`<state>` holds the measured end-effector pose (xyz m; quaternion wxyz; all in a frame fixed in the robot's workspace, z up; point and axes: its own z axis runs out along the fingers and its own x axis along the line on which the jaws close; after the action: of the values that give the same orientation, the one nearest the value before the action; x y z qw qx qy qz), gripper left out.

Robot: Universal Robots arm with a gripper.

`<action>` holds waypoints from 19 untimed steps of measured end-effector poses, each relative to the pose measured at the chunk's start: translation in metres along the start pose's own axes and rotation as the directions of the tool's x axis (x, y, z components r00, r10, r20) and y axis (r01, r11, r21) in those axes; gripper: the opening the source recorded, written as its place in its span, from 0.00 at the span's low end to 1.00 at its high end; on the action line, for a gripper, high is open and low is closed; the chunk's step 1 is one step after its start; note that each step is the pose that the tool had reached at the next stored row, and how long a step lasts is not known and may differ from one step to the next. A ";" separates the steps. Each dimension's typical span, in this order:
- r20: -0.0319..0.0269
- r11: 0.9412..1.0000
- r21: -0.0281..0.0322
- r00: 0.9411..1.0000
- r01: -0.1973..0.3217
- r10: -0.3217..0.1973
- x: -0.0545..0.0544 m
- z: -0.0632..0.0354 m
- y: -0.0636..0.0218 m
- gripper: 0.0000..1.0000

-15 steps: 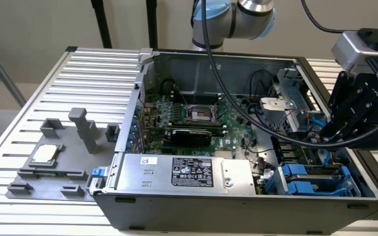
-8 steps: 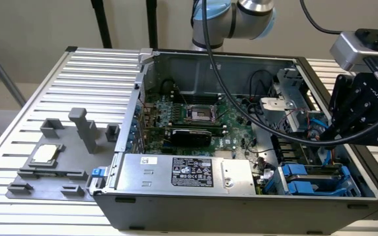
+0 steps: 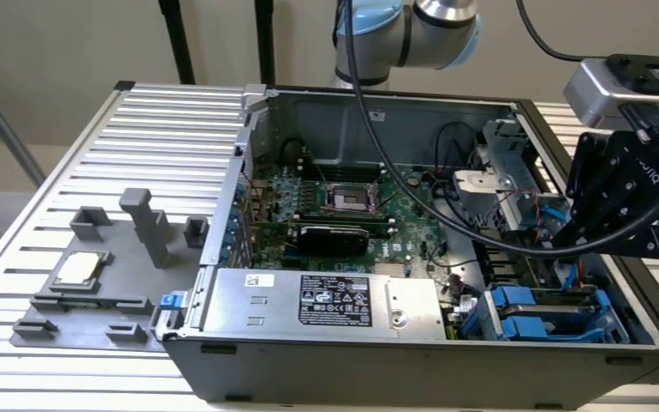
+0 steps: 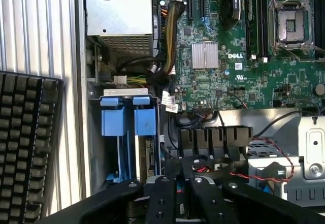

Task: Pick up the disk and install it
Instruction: 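Insert the second disk wire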

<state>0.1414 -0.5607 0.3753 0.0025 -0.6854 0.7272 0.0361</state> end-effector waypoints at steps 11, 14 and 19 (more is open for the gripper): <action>0.042 0.999 0.032 0.999 0.003 -0.005 0.022 0.0056 0.0114 0.16; 0.057 0.999 0.039 0.998 0.004 -0.006 0.026 0.0081 0.0121 0.16; 0.074 0.999 0.053 0.997 0.006 -0.010 0.028 0.0131 0.0118 0.16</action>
<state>0.1273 -0.5873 0.3614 0.0475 -0.6863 0.7246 0.0424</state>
